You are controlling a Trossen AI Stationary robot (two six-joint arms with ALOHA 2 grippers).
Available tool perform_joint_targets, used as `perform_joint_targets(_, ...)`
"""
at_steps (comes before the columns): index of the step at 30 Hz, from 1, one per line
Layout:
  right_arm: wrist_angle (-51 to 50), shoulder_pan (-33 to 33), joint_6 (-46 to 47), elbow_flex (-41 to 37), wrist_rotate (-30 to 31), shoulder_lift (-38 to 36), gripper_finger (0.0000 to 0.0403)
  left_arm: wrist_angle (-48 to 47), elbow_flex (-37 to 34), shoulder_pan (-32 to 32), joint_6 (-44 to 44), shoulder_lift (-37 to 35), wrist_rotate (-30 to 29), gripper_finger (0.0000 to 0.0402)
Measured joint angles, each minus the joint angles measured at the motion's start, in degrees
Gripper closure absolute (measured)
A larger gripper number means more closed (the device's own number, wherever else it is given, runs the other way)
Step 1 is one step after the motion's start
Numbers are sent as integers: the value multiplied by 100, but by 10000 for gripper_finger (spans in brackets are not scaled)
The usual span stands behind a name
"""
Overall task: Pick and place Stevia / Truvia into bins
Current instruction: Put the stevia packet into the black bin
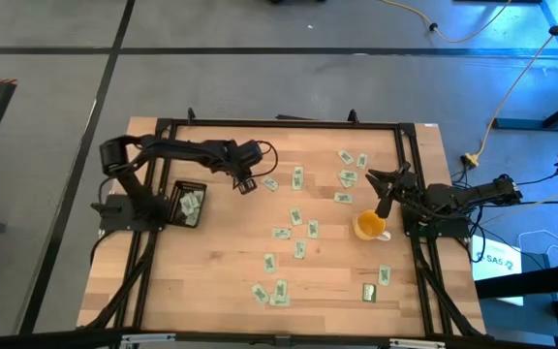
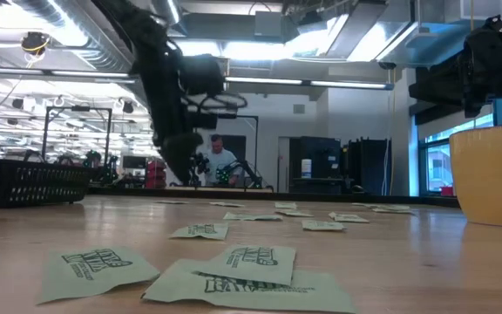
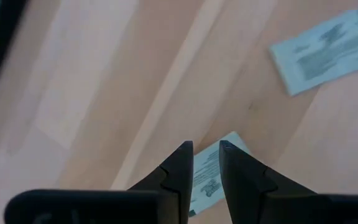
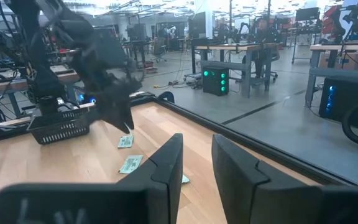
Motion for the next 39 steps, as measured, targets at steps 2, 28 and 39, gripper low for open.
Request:
perform_joint_targets(2,-2,0,0,0,0,0,313,-23,0,35,3,146,50,329)
perform_joint_targets(28,0,2,-94,-2,0,0,313,-45,7,32,195,461,757,398)
perform_joint_targets(39,-2,2,-85,-2,0,0,313,-369,-10,-418,-127,-704,791,398)
